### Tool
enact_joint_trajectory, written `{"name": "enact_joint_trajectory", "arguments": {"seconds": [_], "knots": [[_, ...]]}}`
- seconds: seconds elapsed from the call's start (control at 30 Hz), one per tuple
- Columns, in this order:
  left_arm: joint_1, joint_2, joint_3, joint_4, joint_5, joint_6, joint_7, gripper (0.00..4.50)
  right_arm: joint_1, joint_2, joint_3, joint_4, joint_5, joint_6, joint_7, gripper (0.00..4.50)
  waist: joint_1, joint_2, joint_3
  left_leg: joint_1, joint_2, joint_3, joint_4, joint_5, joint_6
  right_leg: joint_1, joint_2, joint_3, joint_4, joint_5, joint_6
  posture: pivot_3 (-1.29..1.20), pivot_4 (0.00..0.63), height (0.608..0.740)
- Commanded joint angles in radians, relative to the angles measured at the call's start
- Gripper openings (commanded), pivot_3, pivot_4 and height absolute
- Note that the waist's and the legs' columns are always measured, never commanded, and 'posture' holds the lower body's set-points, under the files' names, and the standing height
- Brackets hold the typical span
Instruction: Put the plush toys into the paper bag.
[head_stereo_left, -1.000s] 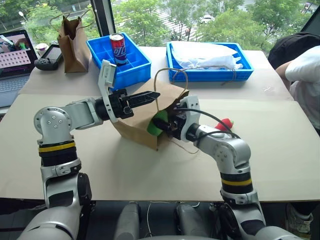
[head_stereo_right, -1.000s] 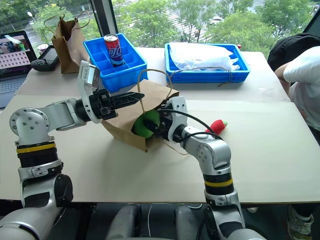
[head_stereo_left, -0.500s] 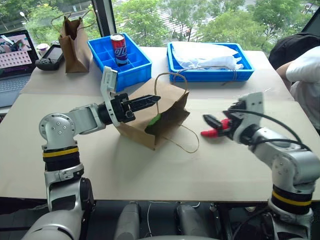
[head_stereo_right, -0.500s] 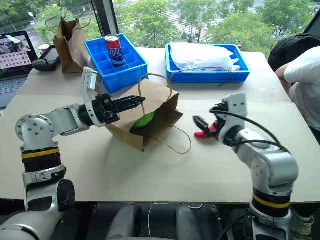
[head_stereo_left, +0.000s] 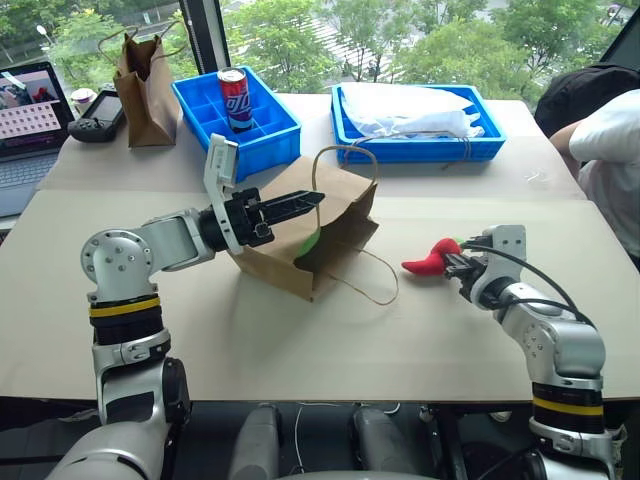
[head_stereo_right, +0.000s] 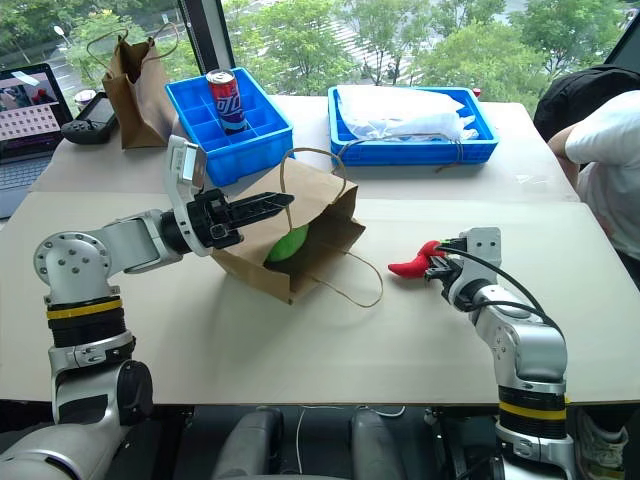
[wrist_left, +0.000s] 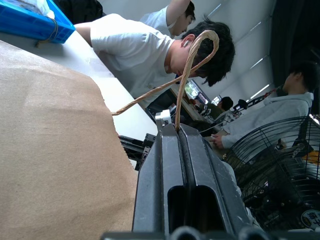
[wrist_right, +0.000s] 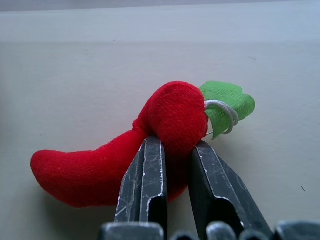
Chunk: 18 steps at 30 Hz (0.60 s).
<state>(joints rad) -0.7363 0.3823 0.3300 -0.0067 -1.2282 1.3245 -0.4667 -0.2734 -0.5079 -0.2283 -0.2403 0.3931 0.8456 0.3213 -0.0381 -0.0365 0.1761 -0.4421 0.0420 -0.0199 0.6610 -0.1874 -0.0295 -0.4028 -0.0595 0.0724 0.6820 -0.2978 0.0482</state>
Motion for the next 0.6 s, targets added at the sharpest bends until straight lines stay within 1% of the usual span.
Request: {"name": "enact_joint_trajectory", "arguments": {"seconds": [0.03, 0.13, 0.17, 0.27, 0.4, 0.53, 0.6], "knots": [[0.005, -0.015, 0.009, -0.052, -0.065, 0.001, 0.032, 0.0, -0.068, -0.092, -0.069, -0.135, 0.137, 0.075, 0.122, 0.04, 0.0, 0.0, 0.0, 0.0, 0.0, 0.0, 0.0, 0.0, 0.0, 0.0, 0.0, 0.0, 0.0, 0.0, 0.0, 0.0, 0.15, 0.698], [0.003, -0.018, 0.014, -0.048, -0.089, -0.003, 0.059, 0.0, -0.124, -0.133, -0.082, -0.183, 0.254, 0.193, 0.164, 0.04, -0.001, 0.0, 0.0, 0.0, 0.001, -0.001, 0.0, 0.0, 0.0, 0.0, 0.001, 0.0, 0.0, 0.0, 0.0, 0.0, 0.15, 0.698], [-0.001, -0.015, 0.012, -0.042, -0.089, -0.007, 0.06, 0.0, -0.143, -0.117, -0.068, -0.205, 0.293, 0.235, 0.157, 0.04, -0.001, 0.0, 0.0, 0.0, 0.001, -0.001, 0.0, 0.0, 0.0, 0.001, 0.001, -0.001, 0.0, 0.0, 0.0, 0.0, 0.15, 0.698], [-0.02, -0.01, 0.006, -0.03, -0.09, -0.022, 0.062, 0.0, -0.192, -0.006, 0.007, -0.248, 0.345, 0.301, 0.088, 0.04, -0.005, 0.0, 0.0, 0.001, 0.002, -0.002, 0.0, 0.0, 0.0, 0.001, 0.002, -0.001, 0.0, 0.0, 0.0, 0.0, 0.15, 0.698], [-0.024, -0.011, 0.007, -0.034, -0.106, -0.026, 0.071, 0.0, -0.22, 0.106, 0.12, -0.23, 0.303, 0.288, 0.028, 0.04, -0.002, 0.0, 0.0, 0.0, 0.001, -0.002, 0.0, 0.0, 0.0, 0.0, 0.001, -0.001, 0.0, 0.0, 0.0, 0.0, 0.15, 0.698], [-0.006, -0.016, -0.005, -0.035, -0.117, -0.018, 0.082, 0.0, -0.298, 0.211, 0.245, -0.062, 0.211, 0.179, 0.024, 0.04, 0.001, 0.0, 0.0, -0.001, 0.0, -0.002, 0.0, 0.0, 0.0, 0.0, 0.0, -0.001, 0.0, 0.0, 0.0, 0.0, 0.15, 0.698], [0.005, -0.016, -0.016, -0.04, -0.117, -0.02, 0.068, 0.0, -0.358, 0.277, 0.278, 0.029, 0.193, 0.13, 0.042, 0.04, 0.001, 0.0, 0.0, -0.001, 0.0, -0.002, 0.0, 0.001, 0.0, -0.001, 0.0, -0.001, 0.0, 0.0, 0.0, 0.0, 0.15, 0.698]]}}
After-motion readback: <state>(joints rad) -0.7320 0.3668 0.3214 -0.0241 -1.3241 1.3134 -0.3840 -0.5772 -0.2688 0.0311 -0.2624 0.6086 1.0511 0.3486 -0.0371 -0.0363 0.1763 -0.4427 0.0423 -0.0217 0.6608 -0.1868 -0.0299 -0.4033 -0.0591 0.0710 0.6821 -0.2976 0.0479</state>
